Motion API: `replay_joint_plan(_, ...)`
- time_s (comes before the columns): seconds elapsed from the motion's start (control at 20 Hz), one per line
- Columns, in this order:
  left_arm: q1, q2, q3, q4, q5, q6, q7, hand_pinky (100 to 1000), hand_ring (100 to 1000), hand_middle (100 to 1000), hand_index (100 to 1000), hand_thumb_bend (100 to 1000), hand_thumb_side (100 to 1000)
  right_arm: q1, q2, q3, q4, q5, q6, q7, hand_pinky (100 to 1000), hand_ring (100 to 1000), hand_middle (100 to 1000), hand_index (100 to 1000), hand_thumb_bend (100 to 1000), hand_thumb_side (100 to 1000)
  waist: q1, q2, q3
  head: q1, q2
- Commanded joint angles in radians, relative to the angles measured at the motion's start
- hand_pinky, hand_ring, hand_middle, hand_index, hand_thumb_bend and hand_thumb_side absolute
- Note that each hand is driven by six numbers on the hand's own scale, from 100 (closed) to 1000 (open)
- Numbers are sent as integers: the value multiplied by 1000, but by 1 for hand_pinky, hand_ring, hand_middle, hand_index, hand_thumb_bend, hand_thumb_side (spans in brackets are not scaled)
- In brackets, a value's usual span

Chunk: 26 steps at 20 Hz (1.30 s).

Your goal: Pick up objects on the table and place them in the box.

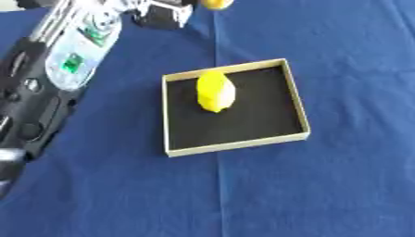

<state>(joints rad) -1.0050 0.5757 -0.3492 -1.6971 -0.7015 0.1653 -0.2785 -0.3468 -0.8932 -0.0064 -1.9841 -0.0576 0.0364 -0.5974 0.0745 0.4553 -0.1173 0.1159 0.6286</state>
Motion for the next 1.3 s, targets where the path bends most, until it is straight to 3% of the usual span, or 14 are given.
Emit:
replay_joint_plan(0.05,14,31,-41,-145,-6,17,-31,819,647,598,540,100,100,-4,-34,-18,-16,0,-4,-4,796,885,725,787,100,817,-10,-32,6,-17,15)
replay_joint_plan(0.3,56,-15,-84,-200,-29,21,-76,824,646,601,546,100,100,6,-31,-19,-16,3,-2,-7,796,886,725,787,100,817,-14,-35,24,-22,26)
replay_joint_plan(0.55,123,-90,-107,-175,-97,17,-69,824,651,606,560,100,100,8,-27,-22,-16,9,-3,-13,797,885,725,787,100,816,-18,-34,32,-16,28)
replay_joint_plan(0.9,175,-154,-123,-39,-234,0,-26,824,657,610,580,100,100,9,-23,-22,-16,16,-12,-16,797,885,726,787,100,816,-24,-32,34,-7,22)
replay_joint_plan(1.15,195,-199,-135,41,-254,-19,13,833,662,615,583,100,100,9,-17,-19,-16,20,-11,-14,797,885,725,787,100,816,-27,-25,30,-2,20)
replay_joint_plan(1.25,205,-209,-144,61,-264,-38,14,836,679,633,623,100,100,8,-15,-16,-16,21,-10,-13,797,886,725,787,100,818,-28,-21,25,0,18)
replay_joint_plan(1.3,209,-212,-148,71,-269,-49,9,840,701,663,685,100,100,8,-14,-16,-16,21,-10,-12,797,886,725,787,100,819,-28,-20,24,0,17)
